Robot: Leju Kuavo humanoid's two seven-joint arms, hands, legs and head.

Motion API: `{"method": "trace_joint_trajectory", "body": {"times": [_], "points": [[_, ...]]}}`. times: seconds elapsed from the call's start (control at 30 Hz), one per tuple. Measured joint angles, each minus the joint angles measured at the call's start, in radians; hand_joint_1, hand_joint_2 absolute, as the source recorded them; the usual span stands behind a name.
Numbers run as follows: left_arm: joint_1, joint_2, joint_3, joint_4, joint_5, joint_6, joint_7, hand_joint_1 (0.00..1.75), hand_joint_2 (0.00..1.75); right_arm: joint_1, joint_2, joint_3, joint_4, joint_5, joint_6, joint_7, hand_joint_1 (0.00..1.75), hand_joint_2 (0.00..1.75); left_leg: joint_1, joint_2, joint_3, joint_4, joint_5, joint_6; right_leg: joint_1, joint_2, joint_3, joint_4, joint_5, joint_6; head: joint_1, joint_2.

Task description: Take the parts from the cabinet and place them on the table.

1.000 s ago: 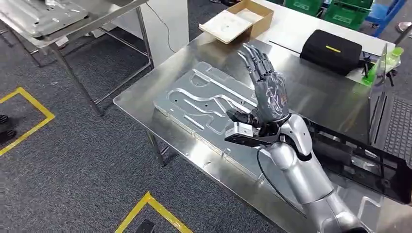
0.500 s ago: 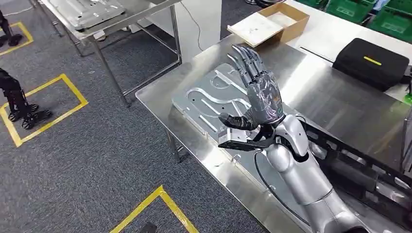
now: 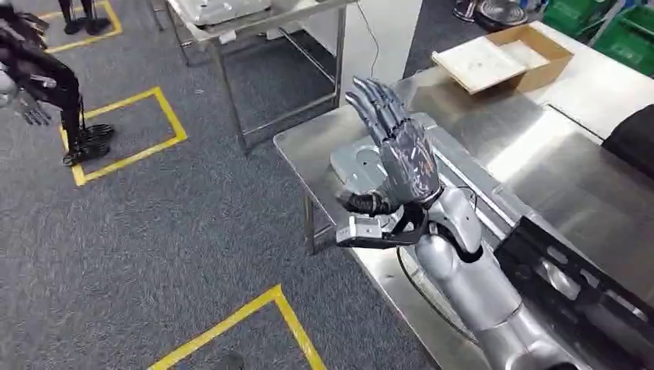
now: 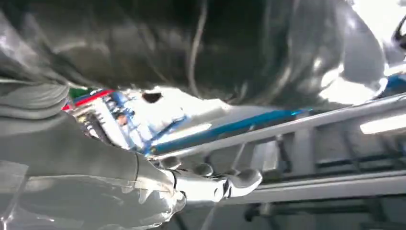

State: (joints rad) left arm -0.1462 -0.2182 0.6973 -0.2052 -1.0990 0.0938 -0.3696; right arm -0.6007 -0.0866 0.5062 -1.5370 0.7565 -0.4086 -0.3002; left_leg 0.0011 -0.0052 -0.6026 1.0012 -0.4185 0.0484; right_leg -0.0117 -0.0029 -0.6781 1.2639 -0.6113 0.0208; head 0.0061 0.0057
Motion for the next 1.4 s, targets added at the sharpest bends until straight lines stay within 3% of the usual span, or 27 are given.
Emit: {"method": "trace_joint_trajectory", "body": {"times": [0.03,0.07,0.1,0.17,0.2,0.23,0.33,0.37,0.43,0.5,0.57,0.6,0.67,0.7,0.73,0.87,0.9,0.93,0.97,1.03,1.07,1.1,1.17,1.2,1.23,1.37,1.4], "points": [[0.001,0.000,0.000,0.000,0.000,0.000,0.000,0.00,0.00,0.006,0.000,0.002,0.000,0.000,0.000,0.000,0.00,0.00,0.000,-0.015,-0.001,0.002,0.000,0.000,-0.001,0.002,-0.033,0.059,-0.013,0.002,0.000,0.000],[0.003,0.000,0.000,0.000,0.000,0.000,0.000,0.00,0.00,0.010,0.000,0.003,0.000,0.000,0.000,0.000,0.00,0.00,0.000,-0.030,-0.001,0.004,0.000,0.000,-0.002,0.002,-0.043,0.071,-0.001,0.004,0.000,0.000],[0.005,0.000,0.000,0.000,0.000,0.003,0.000,0.00,0.00,0.011,-0.001,0.006,0.000,0.000,0.000,0.000,0.00,0.00,0.002,-0.045,0.000,0.007,-0.002,-0.002,-0.005,0.002,-0.033,0.038,0.036,0.005,0.000,0.000],[0.005,0.000,0.000,0.000,0.000,0.006,0.000,0.00,0.00,0.008,-0.002,0.007,-0.001,0.003,0.000,0.000,0.00,0.00,0.004,-0.074,0.000,0.019,-0.007,-0.009,-0.012,0.018,0.041,-0.130,0.138,0.005,0.000,0.000],[0.005,0.000,0.000,0.000,0.000,0.007,0.000,0.00,0.00,0.008,-0.002,0.008,-0.002,0.005,-0.001,0.000,0.00,0.00,0.007,-0.083,-0.003,0.025,-0.012,-0.015,-0.018,0.054,0.065,-0.196,0.152,0.004,0.000,0.000],[0.004,0.000,0.000,0.000,0.000,0.008,0.000,0.00,0.00,0.010,-0.002,0.009,-0.002,0.005,-0.002,0.000,0.00,0.00,0.001,-0.092,-0.014,0.033,-0.014,-0.022,-0.019,0.096,0.074,-0.210,0.138,0.005,0.000,0.000],[0.004,0.000,0.000,0.000,-0.001,0.012,-0.002,0.00,0.00,0.012,-0.002,0.016,-0.010,0.009,-0.003,-0.001,0.00,0.00,0.013,-0.123,-0.024,0.028,-0.005,-0.041,-0.009,0.070,0.072,-0.210,0.140,-0.007,0.000,0.000],[0.006,0.001,0.000,0.000,-0.001,0.014,-0.003,0.00,0.00,0.011,-0.001,0.017,-0.010,0.009,-0.003,-0.001,0.00,0.00,0.010,-0.131,-0.030,0.027,-0.005,-0.047,-0.021,0.057,0.077,-0.220,0.146,-0.016,0.000,0.000],[0.008,0.001,0.000,0.000,0.000,0.015,-0.005,0.00,0.00,0.009,0.000,0.019,-0.016,0.013,-0.004,-0.001,0.00,0.00,0.006,-0.037,-0.050,0.081,-0.042,-0.055,-0.019,0.033,0.084,-0.228,0.148,-0.028,-0.006,0.000],[0.002,0.001,0.000,0.000,0.000,0.015,-0.006,0.00,0.00,0.010,0.000,0.021,-0.017,0.015,-0.004,-0.001,0.00,0.00,0.013,-0.009,-0.124,0.233,-0.114,-0.062,-0.013,0.002,0.085,-0.228,0.144,-0.035,-0.006,0.000],[0.003,0.001,0.000,0.000,0.000,0.015,-0.007,0.00,0.00,0.011,0.000,0.023,-0.017,0.015,-0.004,-0.001,0.00,0.00,0.014,-0.002,-0.172,0.327,-0.136,-0.066,-0.011,-0.028,0.085,-0.227,0.142,-0.036,-0.006,0.000],[0.006,0.001,0.000,0.000,0.000,0.015,-0.007,0.00,0.00,0.011,0.000,0.023,-0.017,0.015,-0.004,-0.001,0.00,0.00,0.014,-0.001,-0.161,0.304,-0.113,-0.066,-0.011,-0.039,0.087,-0.227,0.140,-0.035,-0.006,0.000],[0.007,0.002,0.000,0.000,-0.001,0.015,-0.007,0.00,0.00,0.011,0.000,0.024,-0.018,0.016,-0.004,-0.001,0.00,0.00,0.013,0.012,-0.075,0.143,-0.027,-0.059,-0.010,-0.064,0.095,-0.227,0.135,-0.032,-0.006,0.000],[0.006,0.002,0.000,0.000,-0.001,0.017,-0.007,0.00,0.00,0.011,0.000,0.025,-0.021,0.017,-0.004,-0.001,0.00,0.00,0.009,0.043,-0.026,0.056,0.005,-0.052,-0.009,-0.074,0.102,-0.227,0.130,-0.029,-0.006,0.000],[0.003,0.002,0.000,0.000,-0.001,0.018,-0.007,0.00,0.00,0.010,0.000,0.026,-0.025,0.017,-0.004,-0.001,0.00,0.00,-0.007,0.077,-0.008,0.028,-0.016,-0.047,-0.001,-0.084,0.103,-0.227,0.127,-0.023,-0.005,0.000],[0.008,0.002,0.000,0.000,0.000,0.022,-0.004,0.00,0.00,0.009,0.002,0.035,-0.028,0.018,-0.004,-0.001,0.00,0.00,-0.007,0.034,-0.016,0.020,-0.007,-0.025,0.003,-0.121,0.113,-0.233,0.124,-0.004,-0.005,0.000],[0.011,0.001,0.000,0.000,0.000,0.023,-0.002,0.00,0.00,0.008,0.002,0.036,-0.029,0.021,-0.004,0.000,0.00,0.00,0.002,0.024,-0.005,0.007,0.000,-0.017,-0.005,-0.101,0.113,-0.224,0.112,0.002,-0.005,0.000],[0.009,0.001,0.000,0.000,0.000,0.024,-0.001,0.00,0.00,0.007,0.002,0.038,-0.030,0.021,-0.004,0.000,0.00,0.00,0.003,0.014,-0.004,0.002,0.002,-0.012,-0.006,-0.049,0.100,-0.191,0.088,0.005,-0.005,0.000],[0.006,0.001,0.000,0.000,0.000,0.024,-0.001,0.00,0.00,0.008,0.002,0.038,-0.030,0.021,-0.004,-0.001,0.00,0.00,0.003,0.009,-0.006,0.002,0.003,-0.002,-0.007,-0.020,0.069,-0.129,0.053,0.005,-0.004,0.000],[0.004,0.000,0.000,0.000,0.001,0.024,-0.001,0.00,0.00,0.017,0.002,0.041,-0.028,0.021,-0.004,0.000,0.00,0.00,0.001,-0.013,-0.006,0.003,0.003,-0.001,-0.007,-0.002,-0.002,0.012,-0.004,0.009,-0.005,0.000],[0.005,0.000,0.000,0.000,0.002,0.024,-0.001,0.00,0.00,0.021,0.002,0.043,-0.026,0.021,-0.004,0.000,0.00,0.00,0.001,-0.028,-0.006,0.005,0.002,0.000,-0.007,0.000,-0.030,0.058,-0.008,0.010,-0.005,0.000],[0.007,0.000,0.000,0.000,0.002,0.024,-0.002,0.00,0.00,0.022,0.002,0.045,-0.024,0.021,-0.004,0.000,0.00,0.00,0.001,-0.040,-0.006,0.007,0.002,-0.001,-0.008,0.000,-0.030,0.047,0.015,0.011,-0.005,0.000],[0.008,0.000,0.001,0.000,0.003,0.025,-0.002,0.00,0.00,0.022,0.000,0.047,-0.024,0.021,-0.005,0.000,0.00,0.00,0.002,-0.063,-0.006,0.014,-0.001,-0.004,-0.010,0.003,0.012,-0.053,0.087,0.009,-0.004,0.000],[0.008,0.000,0.000,0.000,0.003,0.026,-0.002,0.00,0.00,0.021,0.000,0.048,-0.024,0.021,-0.005,0.000,0.00,0.00,0.002,-0.080,-0.007,0.022,-0.005,-0.010,-0.013,0.021,0.060,-0.157,0.145,0.008,-0.005,0.000],[0.007,0.000,0.001,0.000,0.003,0.027,-0.003,0.00,0.00,0.021,0.000,0.049,-0.023,0.021,-0.005,0.000,0.00,0.00,0.002,-0.088,-0.013,0.026,-0.008,-0.015,-0.016,0.070,0.077,-0.193,0.132,0.001,-0.005,0.000],[0.009,0.000,0.001,0.000,0.008,0.033,-0.008,0.00,0.00,0.019,0.002,0.053,-0.019,0.021,-0.006,0.000,0.00,0.00,0.007,-0.127,-0.031,0.027,0.001,-0.041,-0.007,0.044,0.081,-0.214,0.135,-0.012,-0.005,0.000],[0.010,0.001,0.001,0.000,0.009,0.034,-0.008,0.00,0.00,0.018,0.006,0.055,-0.018,0.021,-0.006,0.000,0.00,0.00,0.009,-0.129,-0.035,0.031,-0.002,-0.044,-0.022,0.032,0.086,-0.224,0.140,-0.020,-0.005,0.000]]}}
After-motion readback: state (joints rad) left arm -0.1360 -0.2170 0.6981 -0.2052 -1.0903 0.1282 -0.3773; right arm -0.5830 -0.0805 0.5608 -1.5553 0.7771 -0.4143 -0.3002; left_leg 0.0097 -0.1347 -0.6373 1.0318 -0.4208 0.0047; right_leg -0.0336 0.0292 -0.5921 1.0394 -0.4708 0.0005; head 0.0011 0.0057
